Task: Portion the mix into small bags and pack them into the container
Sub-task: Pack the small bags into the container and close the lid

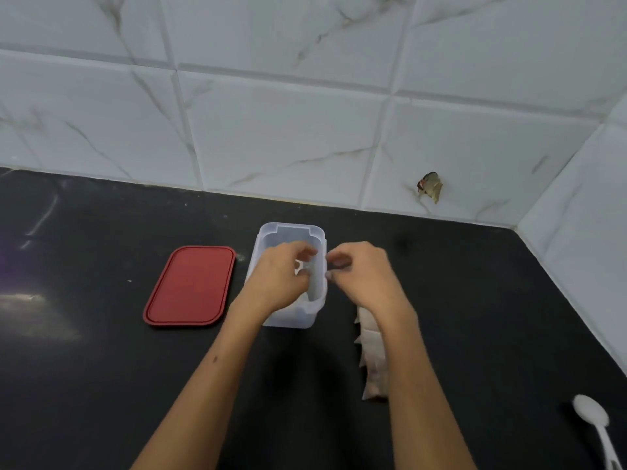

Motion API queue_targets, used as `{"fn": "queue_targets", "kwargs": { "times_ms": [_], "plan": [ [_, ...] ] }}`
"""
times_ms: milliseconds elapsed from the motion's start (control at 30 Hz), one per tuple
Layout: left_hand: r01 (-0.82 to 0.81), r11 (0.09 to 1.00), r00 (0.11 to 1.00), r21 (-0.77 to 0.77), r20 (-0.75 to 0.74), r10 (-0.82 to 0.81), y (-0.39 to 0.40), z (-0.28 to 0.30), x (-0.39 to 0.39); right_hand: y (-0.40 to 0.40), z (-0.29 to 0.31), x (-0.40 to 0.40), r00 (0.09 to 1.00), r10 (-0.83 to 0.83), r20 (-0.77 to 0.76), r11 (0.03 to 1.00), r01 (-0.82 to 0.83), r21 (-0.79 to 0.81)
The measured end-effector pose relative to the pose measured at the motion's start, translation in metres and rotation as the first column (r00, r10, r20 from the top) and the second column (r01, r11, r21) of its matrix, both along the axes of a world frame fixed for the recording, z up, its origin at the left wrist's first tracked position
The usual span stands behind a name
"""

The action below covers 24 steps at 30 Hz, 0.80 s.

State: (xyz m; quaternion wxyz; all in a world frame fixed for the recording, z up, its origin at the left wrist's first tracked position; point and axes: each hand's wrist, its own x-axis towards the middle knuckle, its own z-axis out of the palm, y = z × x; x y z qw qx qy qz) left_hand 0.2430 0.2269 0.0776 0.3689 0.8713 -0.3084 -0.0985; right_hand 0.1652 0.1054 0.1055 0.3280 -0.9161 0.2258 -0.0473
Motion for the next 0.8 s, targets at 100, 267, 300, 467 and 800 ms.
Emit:
{"fn": "queue_targets", "kwargs": {
  "times_ms": [100,267,300,467,800],
  "plan": [
    [-0.059,0.964,0.994,-0.259,-0.099,0.034,-0.01,-0.005,-0.031,-0.026,-0.003,-0.042,0.977,-0.194,0.091,0.978,0.185,0.1],
    [-0.178,0.957,0.93,-0.231,-0.357,0.086,-0.043,-0.042,-0.071,-0.057,-0.044,-0.09,0.9,-0.434,0.036,0.888,0.421,0.184],
    [-0.197,0.964,0.921,-0.178,-0.372,0.12,-0.049,-0.049,-0.076,-0.061,-0.055,-0.094,0.894,-0.446,-0.04,0.873,0.445,0.201],
    [-0.275,0.961,0.885,-0.03,-0.399,0.241,-0.063,-0.079,-0.098,-0.065,-0.101,-0.105,0.858,-0.44,-0.264,0.788,0.51,0.343],
    [-0.42,0.89,0.724,-0.18,-0.658,0.208,-0.066,-0.09,-0.101,-0.062,-0.121,-0.118,0.866,-0.499,-0.038,0.641,0.398,0.656]
  ]
}}
